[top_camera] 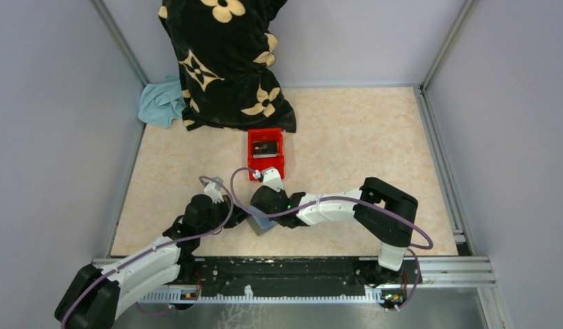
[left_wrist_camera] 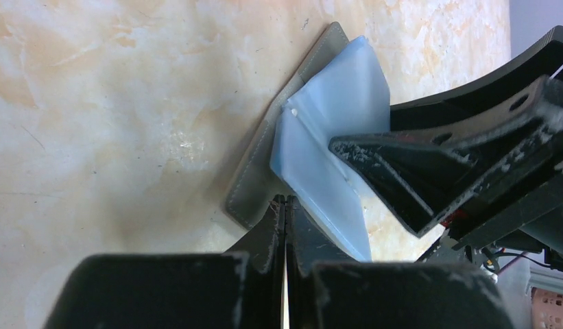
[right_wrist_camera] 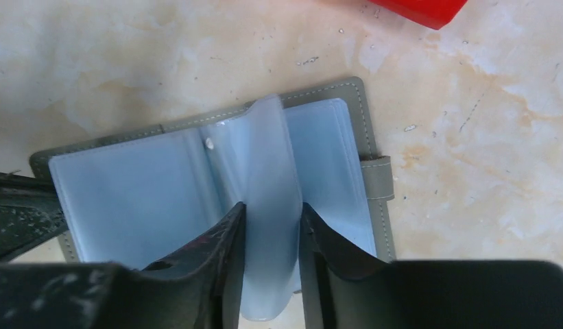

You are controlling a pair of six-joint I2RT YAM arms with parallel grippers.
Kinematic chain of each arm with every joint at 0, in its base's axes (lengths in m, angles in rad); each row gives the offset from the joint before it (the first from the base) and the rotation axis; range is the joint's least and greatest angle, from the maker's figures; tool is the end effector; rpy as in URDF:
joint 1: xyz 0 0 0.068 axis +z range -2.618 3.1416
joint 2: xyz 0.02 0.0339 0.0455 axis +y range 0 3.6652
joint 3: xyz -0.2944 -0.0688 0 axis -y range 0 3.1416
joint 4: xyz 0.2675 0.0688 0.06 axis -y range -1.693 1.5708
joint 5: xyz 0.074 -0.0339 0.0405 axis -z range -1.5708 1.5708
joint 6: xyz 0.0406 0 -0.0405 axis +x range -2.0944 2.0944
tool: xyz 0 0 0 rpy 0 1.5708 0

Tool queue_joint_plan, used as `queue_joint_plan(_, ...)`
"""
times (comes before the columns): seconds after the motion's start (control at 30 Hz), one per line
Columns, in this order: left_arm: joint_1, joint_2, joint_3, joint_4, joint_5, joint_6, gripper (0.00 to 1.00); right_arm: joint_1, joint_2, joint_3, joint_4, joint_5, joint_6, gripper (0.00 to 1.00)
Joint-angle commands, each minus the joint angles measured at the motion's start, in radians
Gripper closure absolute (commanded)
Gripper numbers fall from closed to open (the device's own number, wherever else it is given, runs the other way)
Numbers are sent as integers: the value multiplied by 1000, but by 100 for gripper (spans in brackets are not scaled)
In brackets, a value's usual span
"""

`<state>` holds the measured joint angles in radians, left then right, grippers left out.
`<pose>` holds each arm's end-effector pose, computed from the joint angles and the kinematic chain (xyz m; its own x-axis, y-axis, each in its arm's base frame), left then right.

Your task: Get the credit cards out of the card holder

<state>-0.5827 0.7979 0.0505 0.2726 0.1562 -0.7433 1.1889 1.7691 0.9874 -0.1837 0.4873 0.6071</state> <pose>0.1242 -0.0894 0.1343 -0.7271 -0.3214 -0.6067 0.2269 0.7214 -0.6542 0.1565 0.3387 0.1659 -0.6628 -0.2978 -0.6870 -0.4170 0.9088 0.0084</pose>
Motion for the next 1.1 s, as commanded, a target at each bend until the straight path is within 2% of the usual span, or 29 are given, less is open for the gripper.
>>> queue_joint_plan(0.0, -4, -22, -15, -14, -16, 7, 100, 3, 49, -4, -69, -10, 27, 76)
queue_joint_plan(0.13, -4, -25, -19, -13, -20, 6, 100, 3, 33, -13, -64, -10, 33, 92)
queue_joint_plan(0.2, -4, -22, -18, -10, -19, 6, 100, 4, 19, -14, -58, -8, 34, 96)
queue_joint_plan(0.23, -3, -19, -17, -10, -17, 7, 100, 3, 10, -14, -53, -5, 33, 92)
queue_joint_plan(0.27, -4, -19, -16, -10, -16, 8, 100, 3, -6, -12, -50, -2, 33, 83)
queue_joint_plan(0.33, -4, -18, -15, -12, -15, 10, 100, 4, -40, -17, -34, 6, 31, 53)
queue_joint_plan(0.37, -4, -20, -15, -10, -15, 13, 100, 3, -62, -23, -19, 8, 26, 42)
queue_joint_plan(0.43, -5, -20, -15, -10, -14, 15, 98, 3, -106, -41, 11, 14, 20, 28)
queue_joint_plan(0.53, -4, -34, -13, -14, -14, 14, 79, 3, -213, -69, 38, 37, 8, 22)
queue_joint_plan(0.63, -3, -71, -2, -52, -31, 14, 46, -19, -281, -106, 43, 43, 6, 21)
queue_joint_plan(0.67, -3, -88, 6, -73, -43, 15, 38, -35, -302, -126, 48, 34, 12, 21)
queue_joint_plan(0.77, -3, -146, 38, -144, -64, 19, 20, -83, -372, -205, 75, 24, 18, 21)
queue_joint_plan(0.87, -3, -208, 69, -193, -84, 24, 13, -143, -429, -276, 93, 8, 27, 23)
queue_joint_plan(1.07, -3, -290, 118, -255, -114, 34, 11, -266, -525, -396, 146, -87, 45, 24)
